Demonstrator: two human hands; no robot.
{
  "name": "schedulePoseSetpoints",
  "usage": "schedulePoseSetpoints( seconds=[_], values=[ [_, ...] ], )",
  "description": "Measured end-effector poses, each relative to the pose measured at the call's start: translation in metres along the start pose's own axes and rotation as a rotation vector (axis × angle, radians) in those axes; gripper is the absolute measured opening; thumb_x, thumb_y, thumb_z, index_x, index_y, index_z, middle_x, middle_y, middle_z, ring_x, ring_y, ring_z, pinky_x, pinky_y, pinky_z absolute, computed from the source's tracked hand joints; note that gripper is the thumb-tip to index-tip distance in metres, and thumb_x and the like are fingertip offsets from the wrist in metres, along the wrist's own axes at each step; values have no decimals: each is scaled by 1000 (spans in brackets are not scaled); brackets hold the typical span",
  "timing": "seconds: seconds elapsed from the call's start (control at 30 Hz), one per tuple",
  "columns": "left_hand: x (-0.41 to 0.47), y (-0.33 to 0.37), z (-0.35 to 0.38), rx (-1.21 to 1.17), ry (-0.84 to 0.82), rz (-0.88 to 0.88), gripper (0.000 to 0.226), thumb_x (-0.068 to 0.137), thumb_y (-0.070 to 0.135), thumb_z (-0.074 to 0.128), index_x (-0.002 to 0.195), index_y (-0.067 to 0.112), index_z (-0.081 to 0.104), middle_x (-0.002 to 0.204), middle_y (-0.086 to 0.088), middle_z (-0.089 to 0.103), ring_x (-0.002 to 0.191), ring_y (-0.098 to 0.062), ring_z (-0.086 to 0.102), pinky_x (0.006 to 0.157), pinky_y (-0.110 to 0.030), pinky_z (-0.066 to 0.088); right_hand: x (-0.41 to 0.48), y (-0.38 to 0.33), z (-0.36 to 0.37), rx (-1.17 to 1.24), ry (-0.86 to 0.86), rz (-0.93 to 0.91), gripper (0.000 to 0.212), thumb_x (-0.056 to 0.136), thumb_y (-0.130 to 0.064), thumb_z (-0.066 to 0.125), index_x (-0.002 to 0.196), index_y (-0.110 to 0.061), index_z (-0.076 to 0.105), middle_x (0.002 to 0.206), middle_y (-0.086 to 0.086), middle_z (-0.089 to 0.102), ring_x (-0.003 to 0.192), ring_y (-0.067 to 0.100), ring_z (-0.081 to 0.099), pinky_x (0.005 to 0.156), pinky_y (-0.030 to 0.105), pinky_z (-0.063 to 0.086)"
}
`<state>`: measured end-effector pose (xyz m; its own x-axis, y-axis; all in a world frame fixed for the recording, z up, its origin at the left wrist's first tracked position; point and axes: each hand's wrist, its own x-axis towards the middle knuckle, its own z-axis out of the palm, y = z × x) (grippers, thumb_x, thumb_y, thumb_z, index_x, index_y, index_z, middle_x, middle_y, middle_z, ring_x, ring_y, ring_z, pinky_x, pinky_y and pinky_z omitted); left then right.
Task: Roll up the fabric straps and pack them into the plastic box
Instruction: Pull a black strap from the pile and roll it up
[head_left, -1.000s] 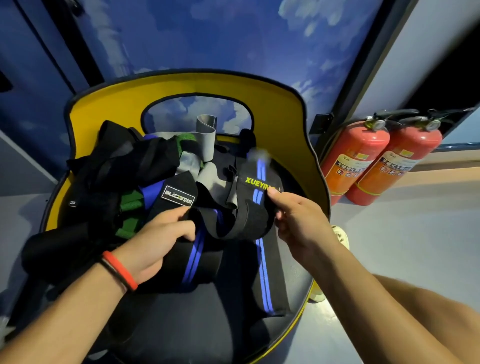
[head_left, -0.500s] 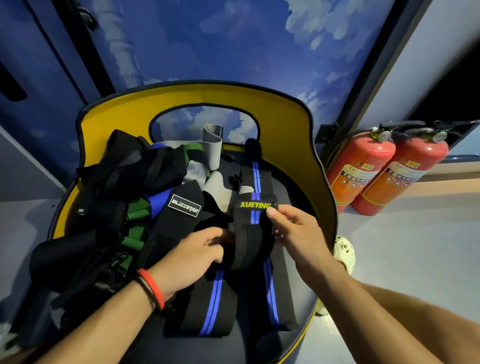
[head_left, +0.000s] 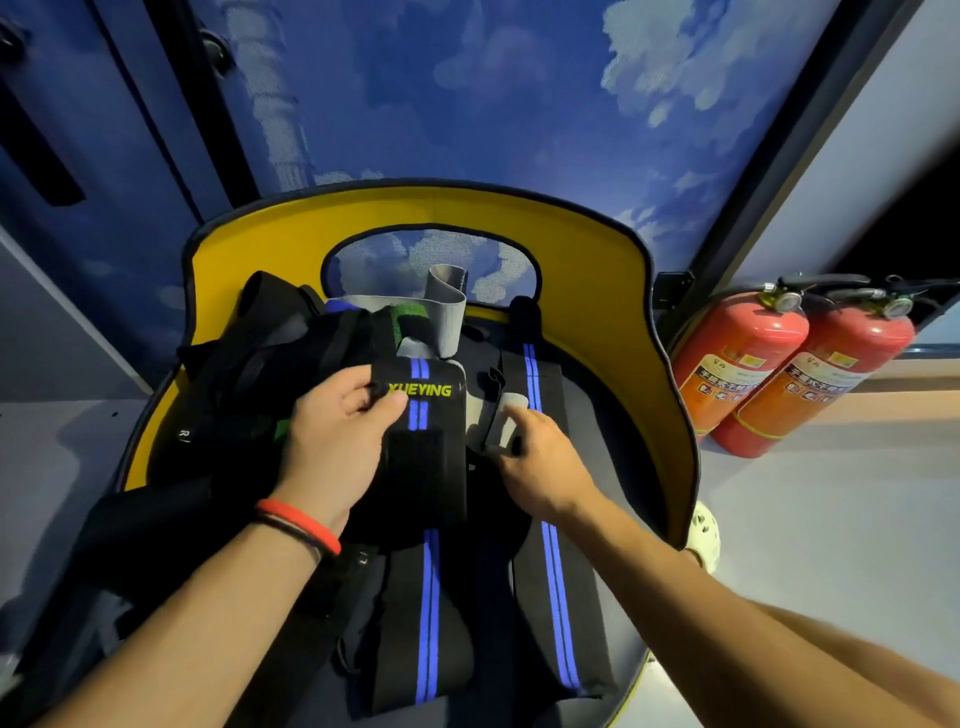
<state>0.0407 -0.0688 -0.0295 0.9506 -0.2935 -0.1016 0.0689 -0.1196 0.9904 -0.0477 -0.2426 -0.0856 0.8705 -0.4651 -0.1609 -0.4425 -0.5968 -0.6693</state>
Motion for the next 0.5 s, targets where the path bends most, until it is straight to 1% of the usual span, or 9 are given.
schedulePoseSetpoints(
  seconds=[0.07, 0.13, 0.2, 0.23, 0.3, 0.37, 0.43, 0.47, 0.5],
  values=[
    [4, 3, -9, -67, 11, -13, 27, 91, 2, 68, 113, 17, 72, 101, 1, 78, 94, -11, 74, 82, -26, 57, 12, -3, 12, -131, -33, -43, 20, 94, -25, 57, 110, -12, 59, 114, 7, 55, 106, 34, 56, 87, 43, 50],
    [7, 5, -15, -128, 4, -21, 29, 92, 0, 66, 117, 14, 71, 103, -1, 78, 99, -17, 74, 86, -31, 55, 22, -9, 26, -219, -41, -114, 26, 92, -29, 49, 105, -11, 62, 110, 4, 56, 98, 33, 58, 81, 48, 53],
    [8, 9, -21, -178, 1, -7, 34, 92, -2, 64, 123, 11, 69, 109, -4, 77, 104, -21, 73, 92, -36, 55, 29, -14, 41, -238, -39, -179, 35, 86, -34, 38, 94, -11, 63, 100, 1, 58, 89, 31, 59, 75, 49, 54],
    [9, 13, -25, -212, 0, 6, 36, 92, -3, 62, 126, 9, 67, 112, -6, 76, 105, -21, 72, 92, -36, 56, 31, -16, 46, -220, -38, -199, 36, 84, -33, 36, 90, -10, 62, 96, 2, 58, 87, 31, 59, 74, 48, 53],
    [12, 23, -32, -291, 3, 33, 36, 93, -4, 59, 126, 9, 66, 112, -7, 76, 103, -18, 73, 83, -28, 58, 29, -25, 53, -166, -61, -227, 29, 83, -24, 37, 86, -6, 60, 94, 7, 61, 87, 34, 59, 74, 45, 50],
    [16, 30, -40, -333, 26, 64, 35, 94, -3, 58, 123, 13, 67, 111, -6, 76, 103, -18, 73, 79, -24, 57, 26, -37, 57, -110, -120, -208, 27, 87, -19, 41, 100, -7, 62, 103, 9, 67, 96, 36, 61, 79, 44, 50],
    [22, 32, -44, -343, 46, 68, 35, 95, -3, 58, 124, 13, 67, 112, -5, 76, 105, -18, 72, 80, -24, 57, 24, -46, 62, -38, -199, -200, 32, 93, -19, 45, 119, -20, 63, 118, 4, 70, 108, 32, 63, 88, 45, 52],
    [23, 31, -44, -341, 51, 57, 34, 95, -3, 58, 123, 13, 67, 110, -5, 76, 103, -18, 72, 79, -24, 57, 23, -50, 64, 2, -233, -208, 34, 95, -19, 47, 125, -23, 62, 122, 1, 70, 111, 27, 64, 93, 42, 52],
    [25, 28, -41, -330, 53, 40, 33, 95, -3, 59, 123, 13, 67, 109, -5, 76, 101, -17, 73, 76, -23, 58, 23, -53, 64, 65, -267, -206, 33, 97, -16, 48, 126, -22, 63, 122, -2, 70, 109, 19, 65, 94, 34, 52]
  ],
)
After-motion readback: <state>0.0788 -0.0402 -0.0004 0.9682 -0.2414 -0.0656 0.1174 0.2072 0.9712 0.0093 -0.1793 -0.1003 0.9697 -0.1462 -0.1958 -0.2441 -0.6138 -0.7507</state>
